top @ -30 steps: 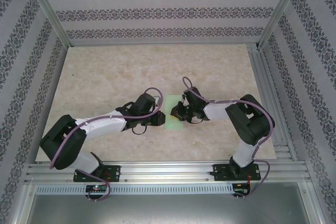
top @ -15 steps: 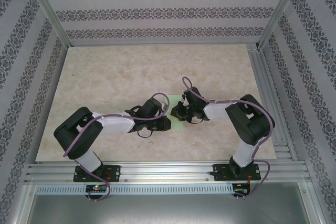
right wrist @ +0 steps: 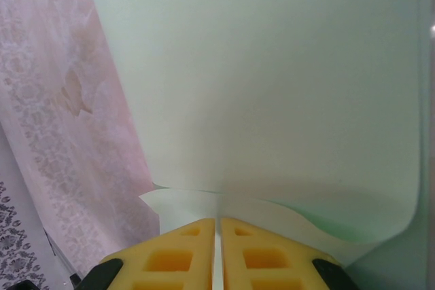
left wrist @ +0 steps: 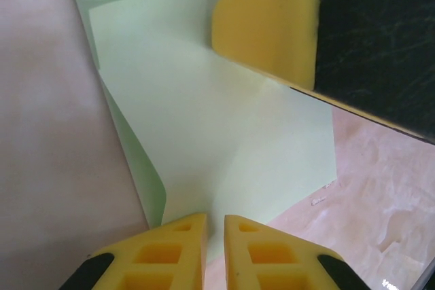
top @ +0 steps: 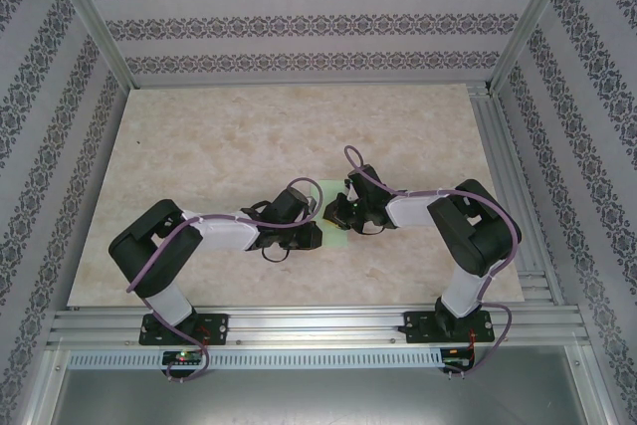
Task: Fold a paper plane with a square sheet of paper (fold left side to right side)
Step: Fold the triangle a second time at the center of the table.
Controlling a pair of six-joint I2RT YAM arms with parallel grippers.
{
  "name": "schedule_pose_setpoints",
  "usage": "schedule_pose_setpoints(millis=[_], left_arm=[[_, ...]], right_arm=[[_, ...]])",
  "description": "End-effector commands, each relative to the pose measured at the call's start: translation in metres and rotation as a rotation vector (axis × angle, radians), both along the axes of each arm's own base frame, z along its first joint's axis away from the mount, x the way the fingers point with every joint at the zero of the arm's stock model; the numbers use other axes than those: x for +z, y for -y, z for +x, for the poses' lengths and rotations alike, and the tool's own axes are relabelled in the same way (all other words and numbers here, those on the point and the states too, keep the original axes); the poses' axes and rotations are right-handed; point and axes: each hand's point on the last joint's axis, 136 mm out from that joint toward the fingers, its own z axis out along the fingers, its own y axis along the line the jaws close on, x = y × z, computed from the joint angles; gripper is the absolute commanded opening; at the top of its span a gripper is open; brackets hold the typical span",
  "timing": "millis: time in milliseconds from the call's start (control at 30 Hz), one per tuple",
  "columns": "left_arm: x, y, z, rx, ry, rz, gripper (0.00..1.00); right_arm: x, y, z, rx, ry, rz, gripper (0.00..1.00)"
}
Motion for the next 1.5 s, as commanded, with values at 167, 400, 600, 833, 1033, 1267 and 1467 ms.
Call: schedule_pose_setpoints(millis=[167,400,600,833,1033,1267,1467], left_arm=[[-0.033,-0.019,-0.018,0.008,-0.052,0.09,0.15],[-0.035,-0.016,-0.019,0.002,-0.055,0.072,0.12],[-0.035,-0.016,-0.019,0.002,-0.055,0.071,0.11],[-0.036,-0.017,-0.019,0.004,-0.057,0.079,0.1],[-0.037,-0.017,-0.019,0.005,-0.059,0.083,0.1],[-0.04,-0.021,-0.021,0.014,-0.073,0.098,0.09],[-0.047,-0.027,-0.028,0.023,-0.096,0.115,0.08]], right_arm=[[0.003,0.017,-0.012,0.04,0.018,-0.073,0.11],[0.012,0.006,-0.027,0.096,0.013,0.02,0.07],[0.019,-0.009,-0.03,0.122,0.027,0.057,0.07],[0.015,-0.018,-0.033,0.134,0.012,0.054,0.07],[0.0,-0.01,-0.039,0.151,-0.015,-0.014,0.07],[-0.013,0.004,-0.038,0.174,-0.02,-0.11,0.06],[-0.013,0.014,-0.027,0.164,0.007,-0.135,0.06]])
